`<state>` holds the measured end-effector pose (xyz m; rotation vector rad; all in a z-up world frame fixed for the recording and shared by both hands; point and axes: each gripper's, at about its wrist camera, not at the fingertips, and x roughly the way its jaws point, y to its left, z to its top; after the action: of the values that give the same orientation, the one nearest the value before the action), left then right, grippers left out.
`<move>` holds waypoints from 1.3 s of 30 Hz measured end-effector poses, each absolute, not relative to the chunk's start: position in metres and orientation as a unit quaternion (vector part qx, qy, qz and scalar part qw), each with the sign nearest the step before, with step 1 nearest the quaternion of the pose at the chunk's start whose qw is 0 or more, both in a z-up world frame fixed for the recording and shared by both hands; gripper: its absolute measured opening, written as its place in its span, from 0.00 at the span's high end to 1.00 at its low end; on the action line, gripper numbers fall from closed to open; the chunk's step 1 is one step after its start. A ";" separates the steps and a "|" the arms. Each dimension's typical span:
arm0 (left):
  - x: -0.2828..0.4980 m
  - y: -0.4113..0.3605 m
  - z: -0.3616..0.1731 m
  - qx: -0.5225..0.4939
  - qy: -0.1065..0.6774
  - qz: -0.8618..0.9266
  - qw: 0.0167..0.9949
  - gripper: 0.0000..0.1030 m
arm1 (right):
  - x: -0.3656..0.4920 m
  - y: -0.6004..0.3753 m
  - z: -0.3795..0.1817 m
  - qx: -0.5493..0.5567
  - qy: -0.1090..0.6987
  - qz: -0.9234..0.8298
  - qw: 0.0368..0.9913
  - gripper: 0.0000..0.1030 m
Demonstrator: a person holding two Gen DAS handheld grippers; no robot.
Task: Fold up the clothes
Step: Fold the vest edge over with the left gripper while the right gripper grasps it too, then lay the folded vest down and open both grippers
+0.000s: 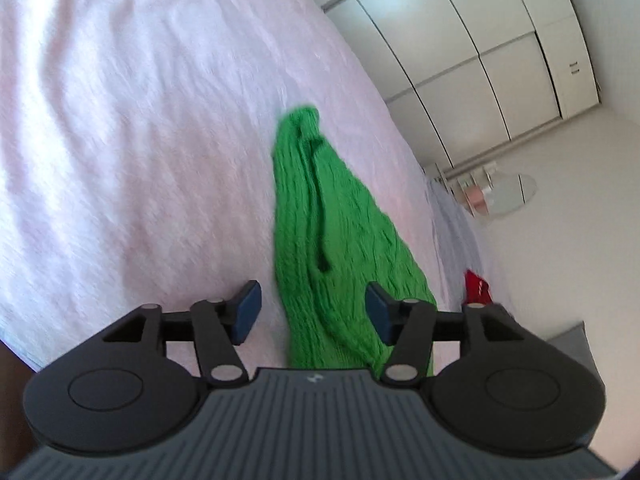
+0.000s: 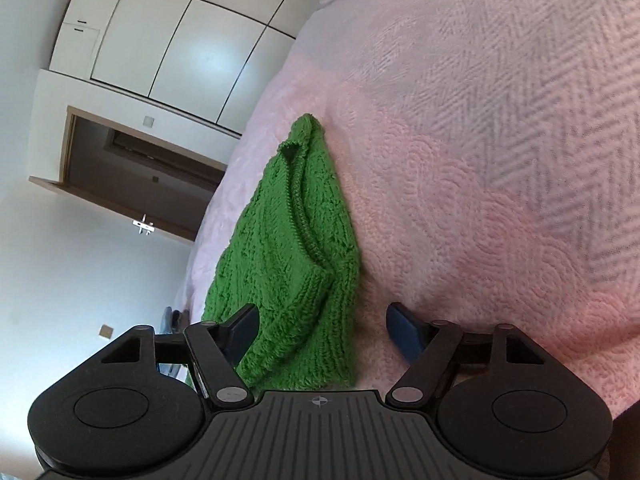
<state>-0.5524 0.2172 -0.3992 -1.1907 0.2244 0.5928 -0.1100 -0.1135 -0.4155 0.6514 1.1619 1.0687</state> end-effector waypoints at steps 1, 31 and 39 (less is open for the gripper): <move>-0.547 0.217 -0.402 -0.550 0.101 0.275 0.782 0.50 | -0.110 -0.111 -0.414 0.284 0.514 0.471 0.658 0.28; -0.577 0.193 -0.381 -0.402 0.176 0.298 0.847 0.84 | -0.192 -0.098 -0.387 0.171 0.459 0.430 0.759 0.78; -0.579 0.162 -0.334 -0.297 0.210 0.359 0.860 0.74 | -0.240 -0.110 -0.341 0.066 0.348 0.388 0.850 0.44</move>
<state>-0.5794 0.1622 -0.3337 -0.6243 0.4407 0.7527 -0.2399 -0.1098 -0.3405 0.1388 0.7338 0.8182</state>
